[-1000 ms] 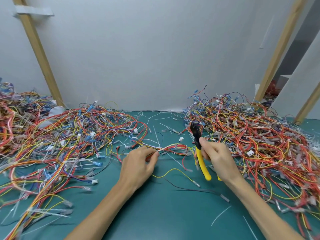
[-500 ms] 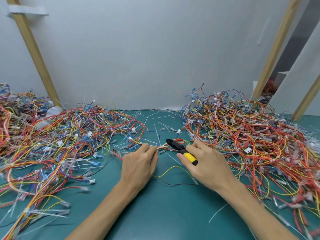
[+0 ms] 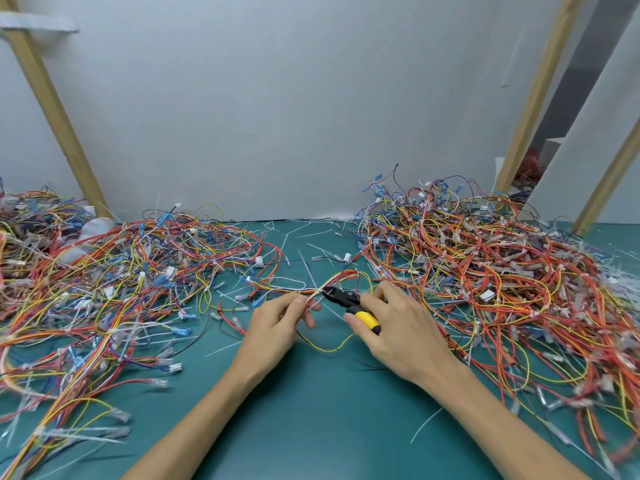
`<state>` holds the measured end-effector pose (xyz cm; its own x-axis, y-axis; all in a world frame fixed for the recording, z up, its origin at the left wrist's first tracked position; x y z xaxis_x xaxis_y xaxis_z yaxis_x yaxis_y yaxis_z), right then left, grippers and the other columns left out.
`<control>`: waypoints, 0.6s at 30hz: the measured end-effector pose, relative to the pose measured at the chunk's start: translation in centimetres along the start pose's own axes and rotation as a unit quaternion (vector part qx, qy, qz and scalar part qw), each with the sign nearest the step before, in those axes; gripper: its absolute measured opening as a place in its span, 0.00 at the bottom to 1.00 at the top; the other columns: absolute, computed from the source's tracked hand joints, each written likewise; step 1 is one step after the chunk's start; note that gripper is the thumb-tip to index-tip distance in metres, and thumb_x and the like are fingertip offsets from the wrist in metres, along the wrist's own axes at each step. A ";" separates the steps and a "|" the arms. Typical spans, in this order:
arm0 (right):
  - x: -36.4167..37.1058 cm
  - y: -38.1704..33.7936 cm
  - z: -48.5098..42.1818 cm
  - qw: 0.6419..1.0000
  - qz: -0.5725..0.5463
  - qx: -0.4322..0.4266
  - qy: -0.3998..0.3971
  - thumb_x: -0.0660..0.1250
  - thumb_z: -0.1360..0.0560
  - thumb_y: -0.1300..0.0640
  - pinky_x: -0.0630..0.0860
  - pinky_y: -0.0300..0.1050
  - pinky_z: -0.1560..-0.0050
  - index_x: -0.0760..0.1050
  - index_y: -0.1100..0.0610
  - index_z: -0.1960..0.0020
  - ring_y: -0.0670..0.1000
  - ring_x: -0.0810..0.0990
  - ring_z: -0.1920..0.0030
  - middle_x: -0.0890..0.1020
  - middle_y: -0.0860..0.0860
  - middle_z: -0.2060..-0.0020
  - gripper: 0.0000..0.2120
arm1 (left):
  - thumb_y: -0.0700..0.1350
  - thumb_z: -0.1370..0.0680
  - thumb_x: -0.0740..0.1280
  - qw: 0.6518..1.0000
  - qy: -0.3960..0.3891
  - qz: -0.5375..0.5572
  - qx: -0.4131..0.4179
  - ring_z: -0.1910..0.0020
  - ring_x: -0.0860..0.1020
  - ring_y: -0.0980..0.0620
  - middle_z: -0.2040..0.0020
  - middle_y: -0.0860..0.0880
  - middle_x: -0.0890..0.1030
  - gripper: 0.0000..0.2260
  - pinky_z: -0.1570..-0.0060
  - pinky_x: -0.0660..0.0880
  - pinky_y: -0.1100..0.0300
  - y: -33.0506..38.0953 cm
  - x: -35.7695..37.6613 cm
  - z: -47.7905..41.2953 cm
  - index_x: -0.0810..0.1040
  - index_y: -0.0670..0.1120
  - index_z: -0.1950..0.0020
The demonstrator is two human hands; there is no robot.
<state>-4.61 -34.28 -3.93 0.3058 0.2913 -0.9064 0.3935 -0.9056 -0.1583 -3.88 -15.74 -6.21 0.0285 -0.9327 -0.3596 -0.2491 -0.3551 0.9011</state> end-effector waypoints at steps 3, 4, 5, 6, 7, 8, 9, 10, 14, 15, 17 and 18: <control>-0.3 0.1 -0.1 1.000 -0.018 -0.005 0.013 0.57 0.22 0.38 0.70 0.48 0.54 0.73 0.49 0.52 0.52 0.71 0.56 0.69 0.48 0.56 0.16 | 0.46 0.17 0.58 0.991 -0.054 0.104 -0.067 0.76 0.72 0.52 0.58 0.50 0.84 0.13 0.73 0.70 0.65 -0.1 0.3 0.1 0.82 0.47 0.49; -0.4 0.1 -0.1 1.000 -0.021 -0.007 0.018 0.57 0.22 0.38 0.70 0.48 0.53 0.73 0.50 0.52 0.52 0.70 0.55 0.70 0.48 0.55 0.16 | 0.46 0.17 0.59 0.982 -0.075 0.143 -0.095 0.73 0.77 0.51 0.55 0.49 0.85 0.12 0.71 0.73 0.65 -0.2 0.5 0.3 0.82 0.47 0.47; -0.5 0.0 -0.1 0.999 -0.021 -0.011 0.022 0.57 0.22 0.38 0.70 0.49 0.53 0.73 0.50 0.52 0.52 0.70 0.55 0.70 0.49 0.55 0.16 | 0.46 0.17 0.59 0.970 -0.099 0.184 -0.121 0.69 0.81 0.49 0.53 0.47 0.85 0.11 0.67 0.77 0.62 -0.2 0.8 0.5 0.81 0.46 0.45; -0.5 0.0 -0.1 0.999 -0.021 -0.015 0.025 0.57 0.22 0.39 0.70 0.49 0.52 0.73 0.50 0.52 0.52 0.71 0.55 0.71 0.49 0.55 0.16 | 0.45 0.17 0.59 0.957 -0.126 0.219 -0.141 0.62 0.84 0.45 0.51 0.45 0.85 0.11 0.63 0.79 0.59 -0.2 1.2 0.7 0.80 0.45 0.43; -0.6 -0.1 -0.1 0.999 -0.021 -0.019 0.025 0.57 0.21 0.39 0.70 0.49 0.52 0.73 0.51 0.51 0.53 0.71 0.54 0.71 0.49 0.54 0.16 | 0.45 0.17 0.60 0.945 -0.148 0.246 -0.154 0.57 0.85 0.42 0.50 0.44 0.85 0.10 0.60 0.81 0.56 -0.2 1.5 0.9 0.79 0.44 0.42; -0.6 -0.1 -0.1 0.999 -0.022 -0.024 0.023 0.58 0.21 0.40 0.70 0.49 0.51 0.74 0.51 0.50 0.53 0.71 0.54 0.72 0.49 0.54 0.15 | 0.45 0.17 0.60 0.937 -0.163 0.263 -0.162 0.52 0.84 0.40 0.49 0.43 0.84 0.10 0.57 0.81 0.54 -0.1 1.8 1.1 0.77 0.43 0.41; -0.5 -0.1 0.0 0.999 -0.022 -0.027 0.020 0.58 0.21 0.40 0.70 0.49 0.51 0.75 0.51 0.50 0.53 0.72 0.53 0.72 0.49 0.54 0.15 | 0.44 0.17 0.60 0.933 -0.170 0.271 -0.165 0.50 0.83 0.39 0.48 0.42 0.84 0.10 0.55 0.82 0.53 -0.1 1.9 1.2 0.76 0.42 0.41; -0.5 -0.1 -0.1 0.999 -0.025 -0.028 0.017 0.59 0.21 0.40 0.70 0.49 0.50 0.75 0.51 0.50 0.53 0.72 0.53 0.73 0.49 0.54 0.15 | 0.44 0.17 0.59 0.933 -0.170 0.272 -0.164 0.48 0.83 0.40 0.48 0.41 0.84 0.10 0.54 0.81 0.54 -0.1 2.1 1.2 0.76 0.42 0.41; -0.7 0.4 -0.2 0.999 -0.041 -0.019 0.017 0.58 0.21 0.40 0.68 0.46 0.54 0.75 0.51 0.50 0.52 0.72 0.54 0.73 0.48 0.54 0.16 | 0.47 0.17 0.57 0.968 -0.104 0.207 -0.093 0.53 0.84 0.48 0.48 0.47 0.84 0.12 0.57 0.80 0.59 0.6 1.7 0.7 0.78 0.44 0.44; -0.7 0.5 -0.3 0.999 -0.042 -0.017 0.018 0.57 0.21 0.39 0.66 0.45 0.55 0.75 0.51 0.51 0.51 0.72 0.55 0.72 0.48 0.54 0.17 | 0.48 0.18 0.58 0.978 -0.083 0.179 -0.074 0.56 0.83 0.50 0.49 0.49 0.83 0.13 0.58 0.79 0.60 0.7 1.5 0.6 0.80 0.46 0.44; -0.8 0.6 -0.3 0.999 -0.042 -0.019 0.022 0.57 0.22 0.39 0.64 0.43 0.56 0.75 0.51 0.51 0.51 0.72 0.55 0.72 0.47 0.55 0.17 | 0.48 0.18 0.60 0.984 -0.062 0.157 -0.059 0.61 0.81 0.52 0.54 0.50 0.82 0.12 0.61 0.77 0.61 0.7 1.2 0.6 0.82 0.48 0.44; -0.8 0.6 -0.2 0.999 -0.042 -0.020 0.025 0.58 0.22 0.39 0.64 0.43 0.56 0.75 0.51 0.52 0.50 0.71 0.56 0.72 0.47 0.55 0.16 | 0.47 0.18 0.61 0.982 -0.063 0.166 -0.064 0.63 0.80 0.52 0.57 0.50 0.81 0.11 0.62 0.77 0.62 0.6 1.2 0.6 0.82 0.47 0.44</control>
<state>-4.40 -34.95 -3.23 0.3135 0.3820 -0.8694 0.4540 -0.8644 -0.2161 -4.62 -17.02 -6.28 -0.1552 -0.9860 -0.0615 -0.1013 -0.0460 0.9938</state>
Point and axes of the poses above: each hand's wrist, its own z-axis away from the middle knuckle, its own x-axis out of the palm, y = z × x, the point moved 7 cm from there along -z, towards the middle knuckle
